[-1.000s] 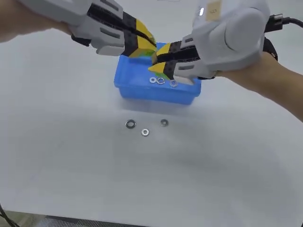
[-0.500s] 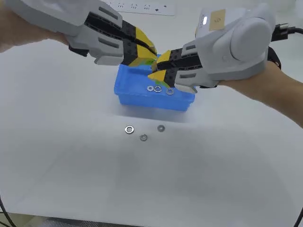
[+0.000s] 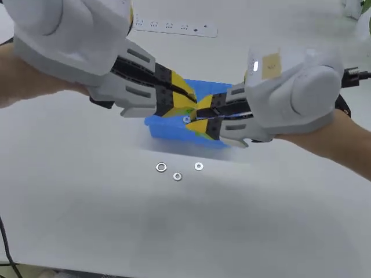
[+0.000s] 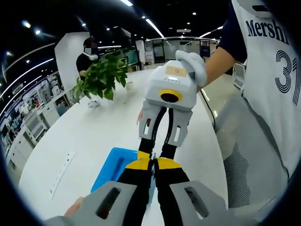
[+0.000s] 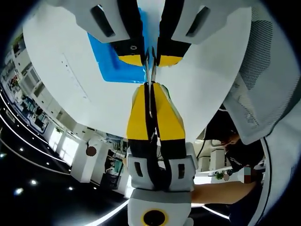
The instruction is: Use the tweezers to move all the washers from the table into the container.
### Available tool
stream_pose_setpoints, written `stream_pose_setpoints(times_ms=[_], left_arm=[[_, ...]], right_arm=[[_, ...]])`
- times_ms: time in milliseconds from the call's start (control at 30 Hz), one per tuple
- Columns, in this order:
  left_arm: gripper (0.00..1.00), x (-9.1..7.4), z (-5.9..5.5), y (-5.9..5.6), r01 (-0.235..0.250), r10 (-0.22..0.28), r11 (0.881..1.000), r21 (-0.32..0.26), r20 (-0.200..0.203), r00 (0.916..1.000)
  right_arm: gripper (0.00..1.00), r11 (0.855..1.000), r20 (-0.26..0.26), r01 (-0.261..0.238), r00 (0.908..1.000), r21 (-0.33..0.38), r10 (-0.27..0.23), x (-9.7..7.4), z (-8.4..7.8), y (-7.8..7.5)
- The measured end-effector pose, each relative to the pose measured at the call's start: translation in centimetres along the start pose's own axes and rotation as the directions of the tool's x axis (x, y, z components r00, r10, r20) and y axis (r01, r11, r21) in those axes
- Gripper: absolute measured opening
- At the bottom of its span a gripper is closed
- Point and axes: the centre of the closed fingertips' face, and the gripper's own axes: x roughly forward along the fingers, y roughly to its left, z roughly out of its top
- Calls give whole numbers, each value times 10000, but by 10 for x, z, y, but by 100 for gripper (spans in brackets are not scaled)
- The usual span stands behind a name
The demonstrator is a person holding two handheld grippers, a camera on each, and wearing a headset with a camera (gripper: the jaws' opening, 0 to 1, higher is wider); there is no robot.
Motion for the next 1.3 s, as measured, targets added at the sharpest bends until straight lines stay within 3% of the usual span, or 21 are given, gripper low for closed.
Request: stream_pose_setpoints(times_ms=[200, 533, 1100, 1300], left_arm=[[6, 2, -4, -9, 86, -86, 9999, -137, -18, 10000], [6, 11, -20, -27, 326, -332, 9984, -471, -130, 9994], [6, 27, -28, -42, 764, -791, 9951, -630, -416, 9960], [6, 32, -28, -41, 781, -811, 9952, -595, -488, 9955]], right_arm=[[11, 9998, -19, -82, 10000, 166, 82, -1, -4, 12], [11, 9984, -214, -326, 9992, 453, 336, 3, -18, 35], [11, 9941, -473, -547, 9971, 939, 593, 9, -40, 45], [11, 9930, -444, -563, 9971, 1041, 612, 13, -45, 42]])
